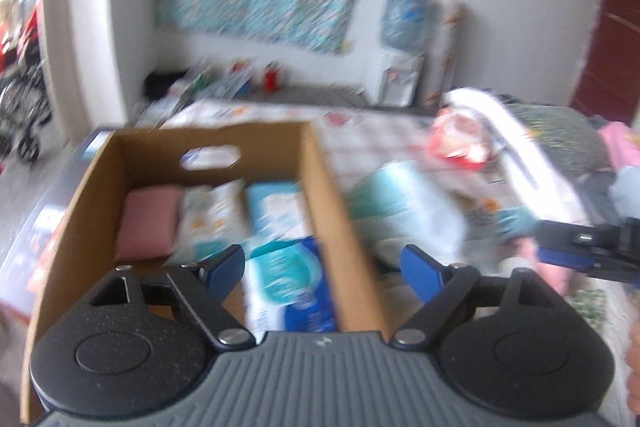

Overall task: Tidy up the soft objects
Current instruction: 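Reach the right tool to the pink plush toy on the bed, then close the right tool on the pink plush toy's ear and lift it, then carry the pink plush toy with the right tool into the cardboard box and release, then reach the left tool to the blue towel on the bed and grasp it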

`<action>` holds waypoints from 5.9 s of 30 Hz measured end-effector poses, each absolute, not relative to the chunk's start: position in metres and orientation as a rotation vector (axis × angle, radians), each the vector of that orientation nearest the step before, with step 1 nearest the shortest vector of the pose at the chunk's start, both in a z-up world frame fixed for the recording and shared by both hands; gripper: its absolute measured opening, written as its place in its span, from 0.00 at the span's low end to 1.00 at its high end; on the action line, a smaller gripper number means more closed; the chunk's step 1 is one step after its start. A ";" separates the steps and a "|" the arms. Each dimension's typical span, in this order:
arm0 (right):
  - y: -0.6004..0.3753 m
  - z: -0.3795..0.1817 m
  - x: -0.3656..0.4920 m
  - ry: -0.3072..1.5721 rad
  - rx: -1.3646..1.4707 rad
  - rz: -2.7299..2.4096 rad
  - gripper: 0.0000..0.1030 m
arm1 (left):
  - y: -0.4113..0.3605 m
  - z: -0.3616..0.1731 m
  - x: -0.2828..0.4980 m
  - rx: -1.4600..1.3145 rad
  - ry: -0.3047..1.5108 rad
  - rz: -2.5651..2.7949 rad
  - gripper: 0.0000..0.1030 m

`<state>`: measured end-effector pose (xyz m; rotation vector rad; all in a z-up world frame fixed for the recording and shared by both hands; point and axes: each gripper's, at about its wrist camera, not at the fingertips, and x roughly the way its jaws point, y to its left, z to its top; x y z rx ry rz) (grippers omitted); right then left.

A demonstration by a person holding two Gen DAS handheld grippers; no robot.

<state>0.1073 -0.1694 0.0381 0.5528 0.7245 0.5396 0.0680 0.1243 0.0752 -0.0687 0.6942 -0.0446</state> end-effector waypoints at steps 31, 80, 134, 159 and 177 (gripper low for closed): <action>-0.362 -0.059 0.165 0.767 0.577 -0.012 0.62 | -0.136 -0.033 0.157 0.118 0.765 -0.567 0.77; -0.181 0.121 0.133 0.482 0.343 0.548 0.08 | 0.000 0.076 0.095 -0.153 0.580 -0.423 0.69; 0.182 -0.019 0.256 1.154 -0.117 0.924 0.25 | 0.245 0.029 0.037 -0.357 0.798 0.204 0.74; -0.208 0.075 0.175 0.699 0.466 0.377 0.43 | 0.060 0.043 0.117 -0.138 0.734 -0.271 0.74; -0.319 -0.079 0.186 0.768 0.872 -0.063 0.46 | -0.098 -0.013 0.317 -0.088 1.184 -0.464 0.67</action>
